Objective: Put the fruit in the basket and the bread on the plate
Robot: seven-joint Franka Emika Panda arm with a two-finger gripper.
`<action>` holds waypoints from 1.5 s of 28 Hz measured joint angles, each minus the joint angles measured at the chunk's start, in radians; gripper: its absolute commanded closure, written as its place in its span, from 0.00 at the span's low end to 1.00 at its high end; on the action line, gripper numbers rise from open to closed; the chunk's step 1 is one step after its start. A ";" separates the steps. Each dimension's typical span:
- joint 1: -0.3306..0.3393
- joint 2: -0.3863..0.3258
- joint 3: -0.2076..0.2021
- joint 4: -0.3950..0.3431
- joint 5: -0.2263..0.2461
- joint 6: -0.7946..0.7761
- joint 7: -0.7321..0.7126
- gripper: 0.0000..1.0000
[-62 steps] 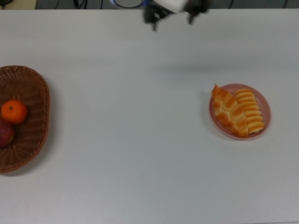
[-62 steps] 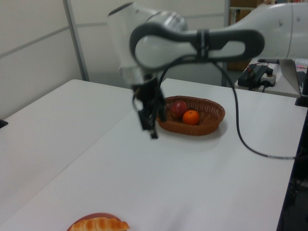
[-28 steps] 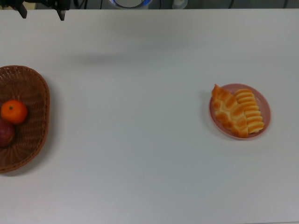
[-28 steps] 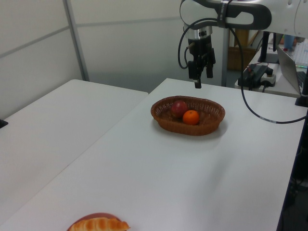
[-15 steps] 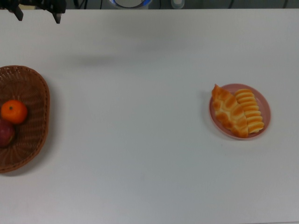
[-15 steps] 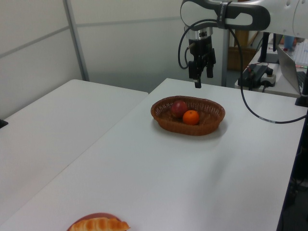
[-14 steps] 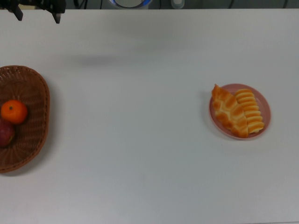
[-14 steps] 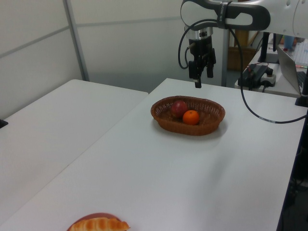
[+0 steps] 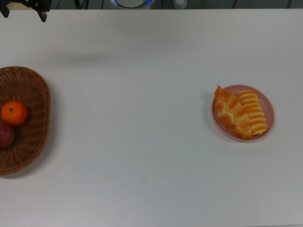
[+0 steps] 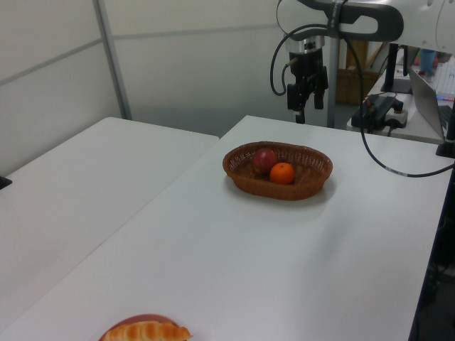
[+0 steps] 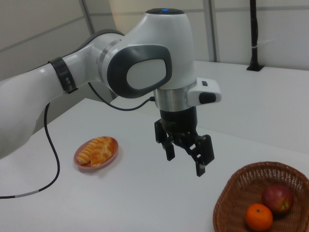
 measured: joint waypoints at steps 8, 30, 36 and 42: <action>0.002 0.002 0.008 -0.001 0.002 0.000 -0.002 0.00; 0.029 0.020 0.016 -0.002 0.003 0.001 -0.003 0.00; 0.029 0.020 0.016 -0.002 0.003 0.001 -0.003 0.00; 0.029 0.020 0.016 -0.002 0.006 0.001 -0.003 0.00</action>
